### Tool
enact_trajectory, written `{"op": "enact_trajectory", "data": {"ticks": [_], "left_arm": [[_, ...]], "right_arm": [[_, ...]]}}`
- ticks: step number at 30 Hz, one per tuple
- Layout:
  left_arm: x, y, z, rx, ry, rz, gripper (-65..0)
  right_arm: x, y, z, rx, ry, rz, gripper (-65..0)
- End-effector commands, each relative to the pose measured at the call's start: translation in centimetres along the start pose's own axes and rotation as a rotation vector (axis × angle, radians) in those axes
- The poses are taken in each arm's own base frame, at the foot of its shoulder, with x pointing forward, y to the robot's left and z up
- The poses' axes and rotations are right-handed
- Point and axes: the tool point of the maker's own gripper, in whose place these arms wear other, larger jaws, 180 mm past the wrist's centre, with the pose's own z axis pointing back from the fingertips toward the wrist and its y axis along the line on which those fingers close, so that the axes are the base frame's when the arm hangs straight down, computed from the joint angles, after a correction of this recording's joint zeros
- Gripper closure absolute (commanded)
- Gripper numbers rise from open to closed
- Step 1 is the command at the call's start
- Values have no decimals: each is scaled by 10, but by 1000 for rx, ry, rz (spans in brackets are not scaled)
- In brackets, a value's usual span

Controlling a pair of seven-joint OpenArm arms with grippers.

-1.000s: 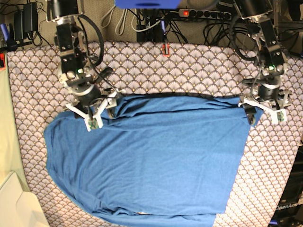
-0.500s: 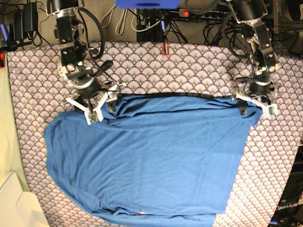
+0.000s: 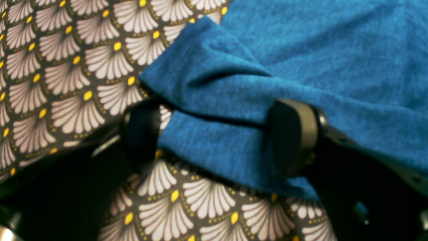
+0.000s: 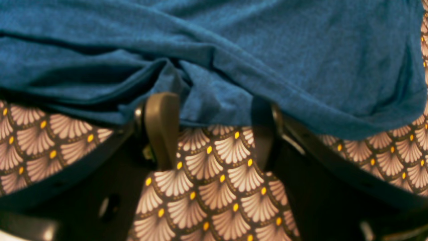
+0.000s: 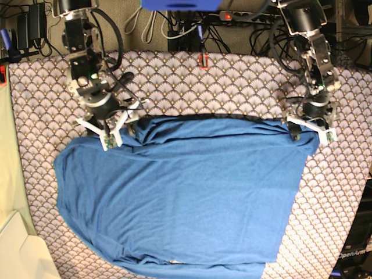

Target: Fold the T-shirt properly

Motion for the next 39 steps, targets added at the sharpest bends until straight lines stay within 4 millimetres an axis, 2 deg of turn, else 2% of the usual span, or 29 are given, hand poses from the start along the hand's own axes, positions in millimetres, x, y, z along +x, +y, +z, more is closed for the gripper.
{"op": "enact_trajectory", "data": {"ticks": [1, 4, 6, 9, 15, 19, 23, 39], "left_arm": [[3, -3, 0, -5, -3, 10, -492], [3, -5, 0, -8, -4, 11, -426], [3, -5, 0, -9, -4, 12, -368], [4, -6, 0, -9, -2, 11, -318], [3, -5, 1, -9, -1, 9, -316], [3, -5, 1, -9, -1, 9, -316], [2, -5, 1, -8, 1, 9, -316], [4, -5, 1, -7, -2, 4, -316]], "right_arm": [[10, -2, 3, -1, -39, 10, -352], [16, 5, 10, 12, -63, 10, -353], [18, 14, 10, 34, -67, 24, -353], [20, 16, 8, 39, -69, 25, -353], [9, 12, -7, 36, -30, 22, -352], [11, 6, -17, 28, -22, 24, -352], [15, 3, -21, 23, -26, 27, -352], [-10, 5, -31, 30, 45, 15, -345]]}}
